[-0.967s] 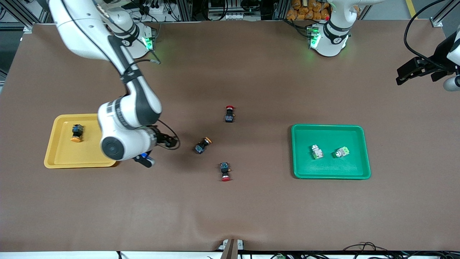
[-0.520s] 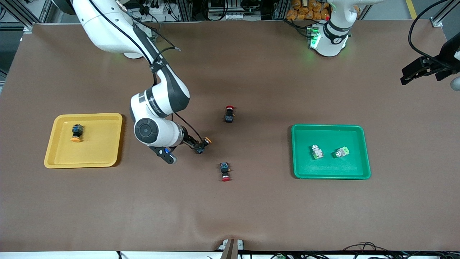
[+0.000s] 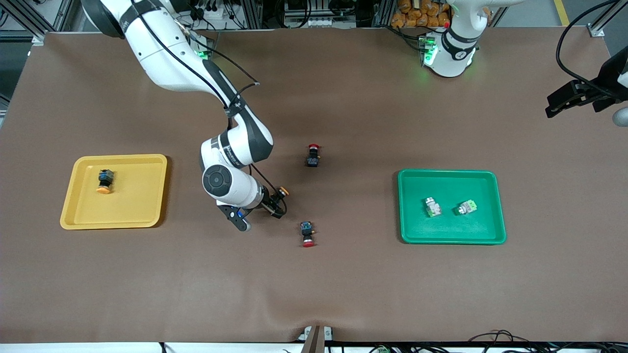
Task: Place green and yellow buttons in trays
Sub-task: 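Reach the right gripper to the second yellow button and grasp it, then carry the yellow button over the yellow tray with the right gripper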
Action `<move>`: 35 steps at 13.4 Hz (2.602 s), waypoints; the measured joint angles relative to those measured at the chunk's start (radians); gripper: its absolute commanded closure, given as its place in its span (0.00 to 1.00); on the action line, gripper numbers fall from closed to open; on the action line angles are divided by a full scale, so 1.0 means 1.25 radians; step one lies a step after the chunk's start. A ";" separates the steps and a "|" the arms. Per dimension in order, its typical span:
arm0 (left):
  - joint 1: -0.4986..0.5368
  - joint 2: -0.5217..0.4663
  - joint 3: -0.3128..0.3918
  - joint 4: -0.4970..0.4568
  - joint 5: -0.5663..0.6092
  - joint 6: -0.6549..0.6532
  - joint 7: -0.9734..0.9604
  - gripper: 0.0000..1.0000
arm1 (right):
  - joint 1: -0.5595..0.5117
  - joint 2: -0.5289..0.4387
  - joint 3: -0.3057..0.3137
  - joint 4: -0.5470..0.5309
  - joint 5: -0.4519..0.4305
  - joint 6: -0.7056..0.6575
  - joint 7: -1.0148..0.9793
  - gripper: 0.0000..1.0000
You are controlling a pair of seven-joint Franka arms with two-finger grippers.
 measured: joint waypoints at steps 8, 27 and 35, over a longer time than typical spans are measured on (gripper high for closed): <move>0.001 0.010 0.000 -0.005 0.000 0.006 0.000 0.00 | 0.008 0.024 0.000 -0.015 0.000 0.001 0.004 0.45; 0.000 0.023 -0.004 -0.011 0.000 0.015 0.000 0.00 | -0.179 -0.114 -0.059 0.021 -0.146 -0.342 -0.379 1.00; 0.000 0.023 -0.004 -0.013 0.000 0.015 0.000 0.00 | -0.386 -0.156 -0.063 -0.072 -0.149 -0.320 -0.785 1.00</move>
